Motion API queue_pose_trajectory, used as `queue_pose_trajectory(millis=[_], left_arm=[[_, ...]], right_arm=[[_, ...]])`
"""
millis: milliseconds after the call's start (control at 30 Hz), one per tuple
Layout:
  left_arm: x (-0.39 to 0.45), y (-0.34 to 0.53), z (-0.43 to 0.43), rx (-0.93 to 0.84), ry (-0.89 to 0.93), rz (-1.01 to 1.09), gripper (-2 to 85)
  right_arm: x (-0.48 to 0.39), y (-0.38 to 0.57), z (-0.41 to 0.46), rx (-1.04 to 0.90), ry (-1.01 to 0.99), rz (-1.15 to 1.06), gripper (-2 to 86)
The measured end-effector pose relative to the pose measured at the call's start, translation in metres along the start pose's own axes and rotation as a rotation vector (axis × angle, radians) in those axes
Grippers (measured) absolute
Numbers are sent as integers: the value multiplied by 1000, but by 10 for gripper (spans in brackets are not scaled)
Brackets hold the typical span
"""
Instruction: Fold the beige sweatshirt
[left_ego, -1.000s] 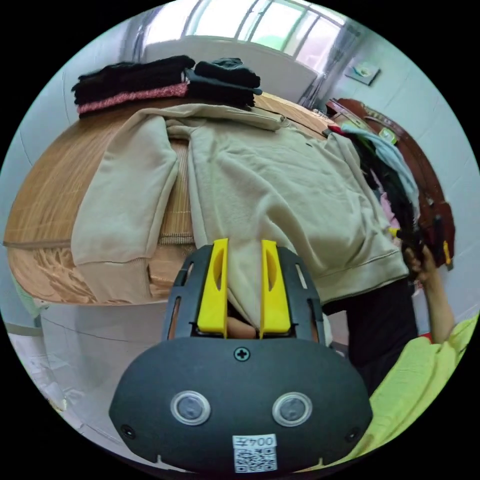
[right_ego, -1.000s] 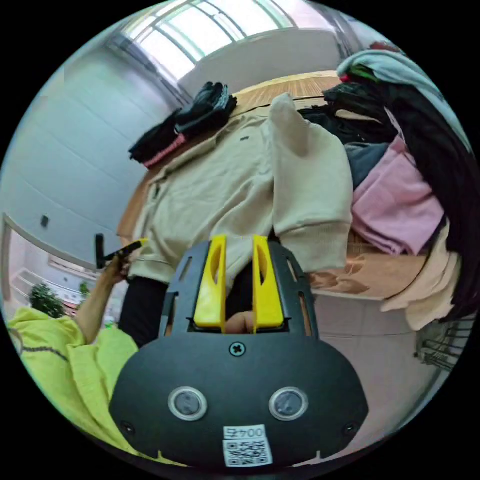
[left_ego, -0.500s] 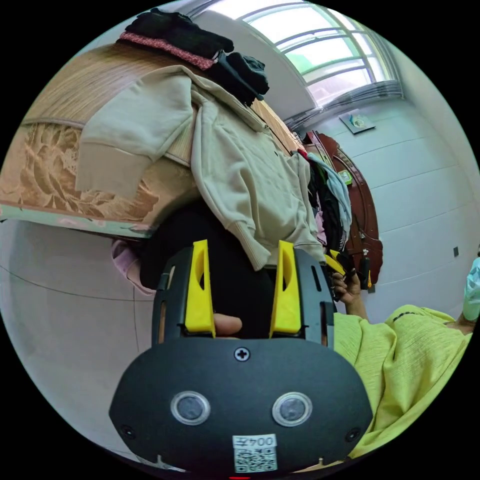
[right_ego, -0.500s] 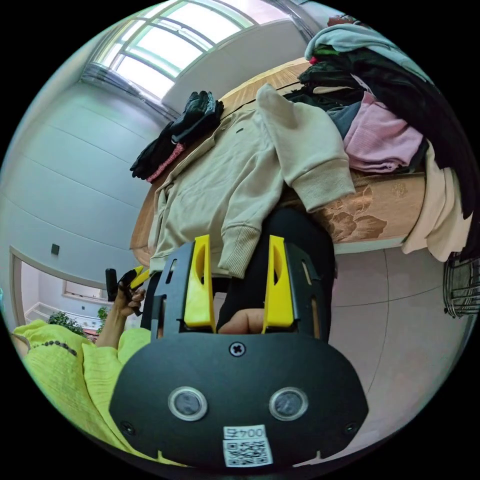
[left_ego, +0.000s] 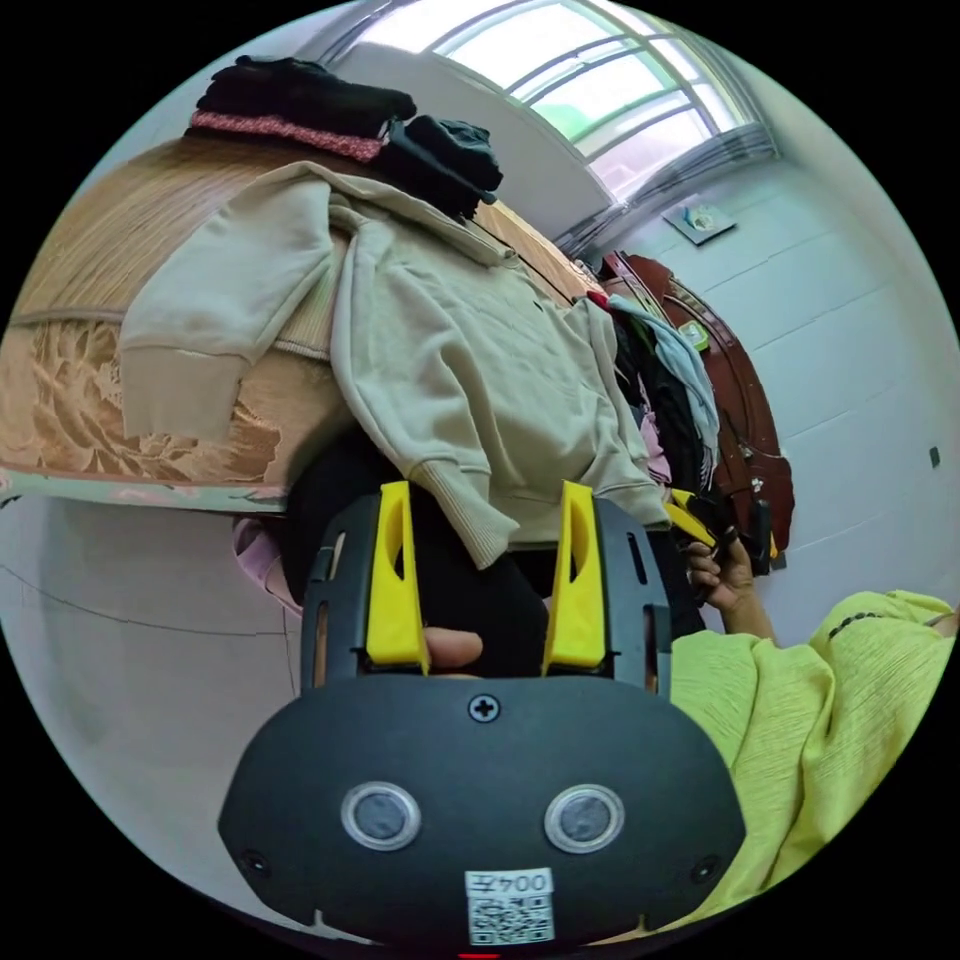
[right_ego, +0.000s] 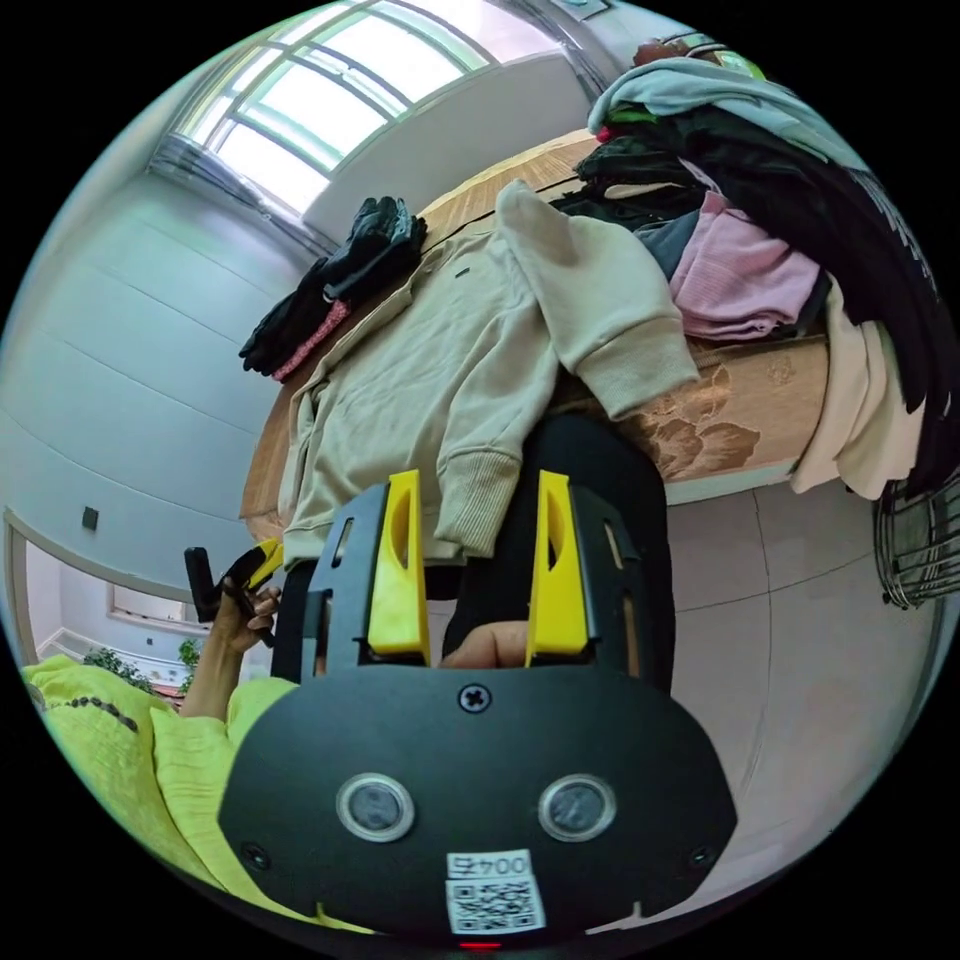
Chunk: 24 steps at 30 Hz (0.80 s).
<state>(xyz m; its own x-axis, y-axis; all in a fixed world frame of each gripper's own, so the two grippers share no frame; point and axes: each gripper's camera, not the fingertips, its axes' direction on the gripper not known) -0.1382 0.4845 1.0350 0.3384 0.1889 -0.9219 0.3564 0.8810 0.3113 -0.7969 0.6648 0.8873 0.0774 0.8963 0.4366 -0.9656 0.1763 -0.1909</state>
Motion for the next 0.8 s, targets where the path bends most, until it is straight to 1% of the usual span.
queue_pose_trajectory(millis=[100, 233, 267, 333, 367, 433, 533, 633, 700, 800], left_arm=[[11, -3, 10, -16, -35, 43, 177], [12, -6, 16, -20, -97, 60, 121], [12, -7, 17, -19, -102, 59, 101], [12, -8, 16, -12, -125, 61, 73], [11, -9, 15, -2, -140, 59, 57], [8, -11, 12, 11, -144, 48, 41], [-3, -17, 0, 57, -81, -6, 28], [-18, -25, -23, 104, -27, -79, 21], [-23, -28, -41, 126, -7, -83, 18], [-29, -29, -68, 144, 63, -80, 17]], right_arm=[[-13, 3, 2, -7, 52, -47, 173], [-38, 1, 13, -54, 139, -149, 177], [-47, 0, 18, -71, 188, -178, 169], [-57, 0, 24, -90, 261, -198, 140], [-60, -1, 26, -97, 310, -193, 106], [-61, -4, 26, -108, 332, -183, 67], [-55, -14, 11, -85, 241, -155, 52], [-41, -32, -17, -76, 96, -90, 51], [-23, -46, -42, -85, -30, -15, 51], [0, -53, -71, -116, -161, 53, 51]])
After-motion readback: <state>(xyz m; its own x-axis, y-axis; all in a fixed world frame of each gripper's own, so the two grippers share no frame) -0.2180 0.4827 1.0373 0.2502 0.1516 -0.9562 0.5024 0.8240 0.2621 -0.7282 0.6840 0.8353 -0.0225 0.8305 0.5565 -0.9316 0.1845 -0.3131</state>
